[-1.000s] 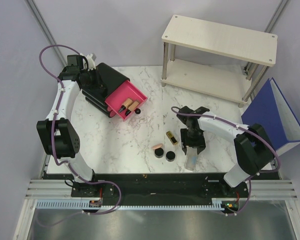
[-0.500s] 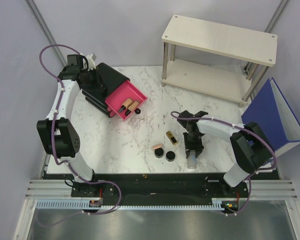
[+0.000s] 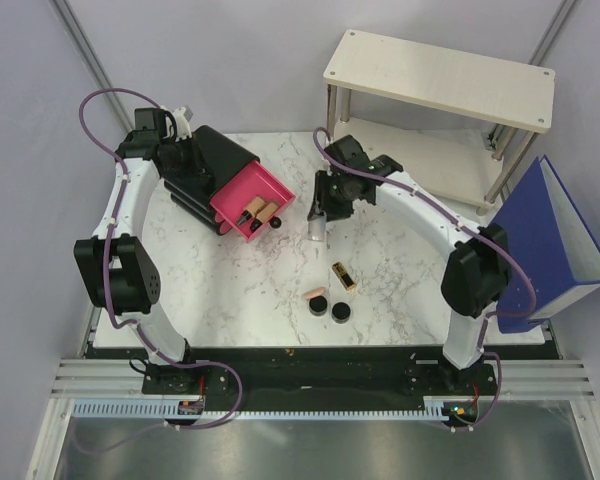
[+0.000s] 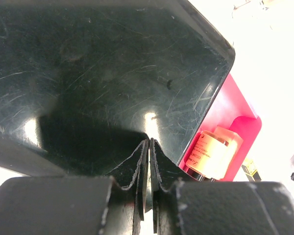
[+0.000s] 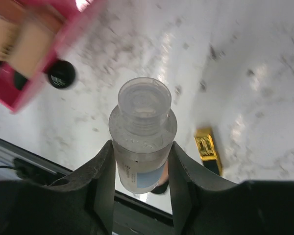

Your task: Organize the makeup

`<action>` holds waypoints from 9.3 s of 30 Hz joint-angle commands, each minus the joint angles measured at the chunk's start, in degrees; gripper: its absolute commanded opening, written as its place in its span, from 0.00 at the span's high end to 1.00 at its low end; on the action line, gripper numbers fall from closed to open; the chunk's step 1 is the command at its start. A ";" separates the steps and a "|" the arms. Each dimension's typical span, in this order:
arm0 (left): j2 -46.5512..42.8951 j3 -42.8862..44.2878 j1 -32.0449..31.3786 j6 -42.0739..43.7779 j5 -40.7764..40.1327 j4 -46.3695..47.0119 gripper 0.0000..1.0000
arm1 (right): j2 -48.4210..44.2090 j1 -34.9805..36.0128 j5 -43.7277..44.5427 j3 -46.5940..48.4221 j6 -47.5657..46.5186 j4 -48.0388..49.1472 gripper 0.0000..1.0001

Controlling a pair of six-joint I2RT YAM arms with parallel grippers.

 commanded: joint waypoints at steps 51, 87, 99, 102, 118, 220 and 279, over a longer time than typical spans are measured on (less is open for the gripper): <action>5.89 -2.32 0.16 3.95 -5.43 -12.06 0.86 | 24.85 8.10 -3.39 30.86 17.35 28.71 0.36; 5.80 -2.31 0.16 3.95 -5.16 -12.50 0.86 | -3.55 5.55 0.21 -9.14 4.70 22.03 0.43; 4.66 -4.07 0.07 3.86 -6.13 -12.32 0.85 | 2.25 8.19 3.56 -6.33 -2.60 27.13 0.44; 4.40 -4.25 0.07 3.77 -6.39 -12.41 0.85 | 4.97 8.45 3.74 -3.60 -3.04 27.57 0.44; 4.22 -4.60 0.07 3.95 -6.13 -12.50 0.85 | 12.71 8.98 1.45 3.61 -1.81 30.47 0.44; 4.22 -5.04 0.07 4.48 -6.48 -13.38 0.84 | 28.37 7.05 -8.04 17.42 29.93 53.06 1.00; 4.48 -4.25 0.16 3.78 -8.42 -14.34 0.83 | 38.38 4.41 -16.57 14.51 42.84 65.97 0.78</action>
